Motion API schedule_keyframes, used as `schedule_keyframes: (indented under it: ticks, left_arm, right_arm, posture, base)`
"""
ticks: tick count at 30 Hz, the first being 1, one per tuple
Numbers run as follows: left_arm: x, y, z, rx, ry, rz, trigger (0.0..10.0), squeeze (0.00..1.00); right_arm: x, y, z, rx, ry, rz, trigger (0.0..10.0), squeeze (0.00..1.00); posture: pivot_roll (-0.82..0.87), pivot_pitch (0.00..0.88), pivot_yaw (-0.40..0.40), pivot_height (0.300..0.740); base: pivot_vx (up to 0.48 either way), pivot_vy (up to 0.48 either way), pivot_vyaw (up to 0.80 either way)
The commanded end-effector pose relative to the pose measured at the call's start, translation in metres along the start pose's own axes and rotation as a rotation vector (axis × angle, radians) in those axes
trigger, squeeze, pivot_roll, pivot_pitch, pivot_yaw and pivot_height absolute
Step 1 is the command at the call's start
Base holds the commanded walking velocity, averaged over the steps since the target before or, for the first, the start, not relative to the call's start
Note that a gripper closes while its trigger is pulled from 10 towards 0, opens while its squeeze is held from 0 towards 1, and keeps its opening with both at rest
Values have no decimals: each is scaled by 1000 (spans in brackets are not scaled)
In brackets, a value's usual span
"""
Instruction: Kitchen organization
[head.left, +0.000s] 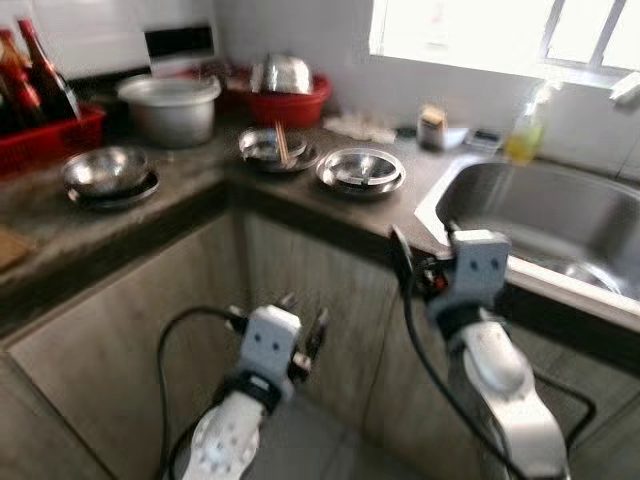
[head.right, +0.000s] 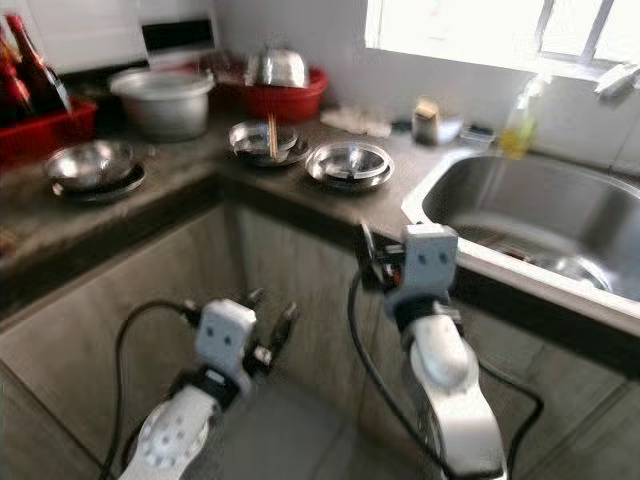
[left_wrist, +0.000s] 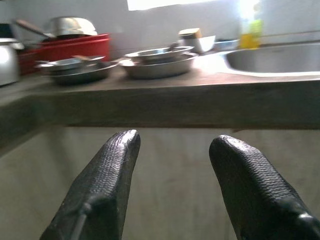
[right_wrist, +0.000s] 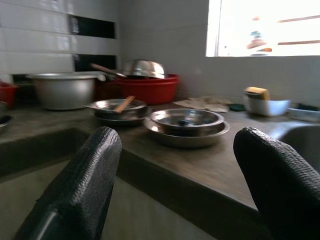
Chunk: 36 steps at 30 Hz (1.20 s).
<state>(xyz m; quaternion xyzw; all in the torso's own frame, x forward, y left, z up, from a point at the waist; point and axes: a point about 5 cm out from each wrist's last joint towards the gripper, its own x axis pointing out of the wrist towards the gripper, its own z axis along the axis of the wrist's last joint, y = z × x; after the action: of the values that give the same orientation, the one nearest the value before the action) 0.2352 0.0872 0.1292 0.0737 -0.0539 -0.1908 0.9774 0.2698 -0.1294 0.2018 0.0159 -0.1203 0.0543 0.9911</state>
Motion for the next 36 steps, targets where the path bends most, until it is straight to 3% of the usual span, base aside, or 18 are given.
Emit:
schedule_keyframes:
  ticks: [1,25,36]
  left_arm:
    - [3,-4,1,-1,0,-10,10000,0]
    - [2,-7,-2,-15,12,-9,10000,0]
    - [-2,-10,-10,-31,51,-17,10000,0]
  right_arm:
    - [2,-7,0,-13,5,-19,10000,0]
    - [7,-6,-2,-18,17,49,10000,0]
    - [26,-2,-2,-104,26,222,10000,0]
  posture:
    - [0,0,-56,740]
    - [0,0,-58,740]
    - [3,0,-65,740]
  base:
    - [334,0,0]
    - [362,0,0]
    - [0,0,0]
